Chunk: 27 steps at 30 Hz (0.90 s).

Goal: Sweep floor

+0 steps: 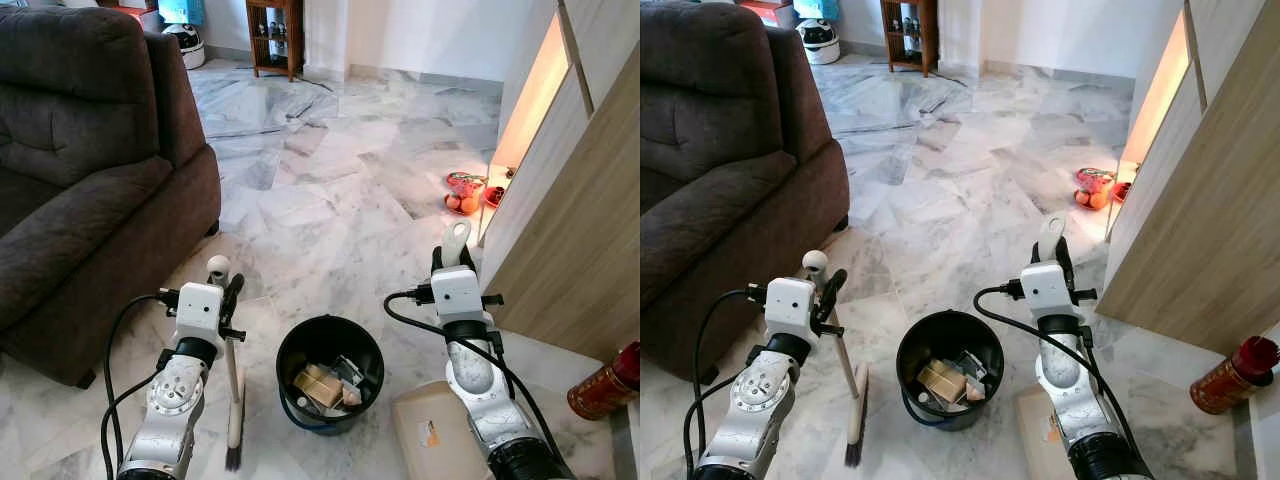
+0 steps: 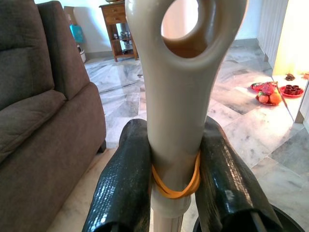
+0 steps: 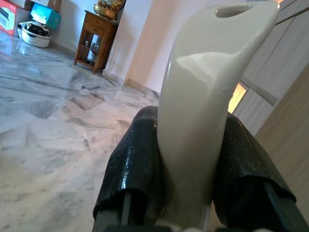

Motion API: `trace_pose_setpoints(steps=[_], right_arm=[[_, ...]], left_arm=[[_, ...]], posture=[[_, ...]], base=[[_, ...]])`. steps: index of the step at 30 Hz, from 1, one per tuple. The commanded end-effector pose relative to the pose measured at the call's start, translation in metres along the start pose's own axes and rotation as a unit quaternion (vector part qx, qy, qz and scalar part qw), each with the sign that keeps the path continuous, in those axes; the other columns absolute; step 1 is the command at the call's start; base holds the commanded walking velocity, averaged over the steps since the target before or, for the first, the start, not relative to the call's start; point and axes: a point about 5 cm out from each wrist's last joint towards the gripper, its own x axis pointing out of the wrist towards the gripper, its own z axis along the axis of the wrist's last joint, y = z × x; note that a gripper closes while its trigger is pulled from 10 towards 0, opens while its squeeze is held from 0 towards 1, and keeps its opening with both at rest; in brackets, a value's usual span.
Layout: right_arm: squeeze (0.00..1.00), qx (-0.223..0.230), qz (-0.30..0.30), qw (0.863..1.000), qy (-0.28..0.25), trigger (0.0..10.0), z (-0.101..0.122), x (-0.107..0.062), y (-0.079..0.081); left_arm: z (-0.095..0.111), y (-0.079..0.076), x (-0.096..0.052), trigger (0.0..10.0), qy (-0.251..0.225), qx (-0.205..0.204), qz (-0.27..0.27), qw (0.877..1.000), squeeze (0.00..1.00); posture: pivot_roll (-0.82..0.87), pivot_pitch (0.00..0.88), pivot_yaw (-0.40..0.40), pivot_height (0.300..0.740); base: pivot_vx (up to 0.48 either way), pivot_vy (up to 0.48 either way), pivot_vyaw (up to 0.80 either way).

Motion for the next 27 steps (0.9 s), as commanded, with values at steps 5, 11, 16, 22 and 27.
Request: trace_pose_setpoints(steps=[5,11,16,22,27], right_arm=[[0.0,-0.01,0.007,1.0,-0.028,10.0,0.0096,0.0064,0.0012],[0.0,-0.008,0.009,1.0,-0.023,10.0,0.0076,0.0052,0.0016],[0.0,-0.009,0.008,1.0,-0.023,10.0,0.0079,0.006,0.001],[0.0,-0.008,0.01,1.0,-0.022,10.0,0.0072,0.0053,0.0022],[0.0,-0.008,0.009,1.0,-0.021,10.0,0.0068,0.0048,0.0029]], left_arm=[[0.0067,0.0037,0.0019,10.0,-0.015,0.01,0.001,1.0,0.0],[0.0071,0.0034,0.0011,10.0,-0.015,0.011,0.003,1.0,0.0],[0.0074,0.0027,0.0013,10.0,-0.016,0.01,0.004,1.0,0.0],[0.0075,0.0029,0.0011,10.0,-0.018,0.01,0.005,1.0,0.0],[0.0073,0.0033,0.0006,10.0,-0.018,0.011,0.005,1.0,0.0]], posture=[[0.14,0.067,0.029,0.74],[0.14,0.076,0.024,0.74],[0.13,0.077,0.023,0.74],[0.13,0.068,0.024,0.74],[0.13,0.065,0.025,0.74]], base=[[0.0,0.0,0.0],[0.0,0.0,0.0],[-0.107,0.0,0.0],[-0.273,0.0,0.0],[-0.271,0.0,0.0]])
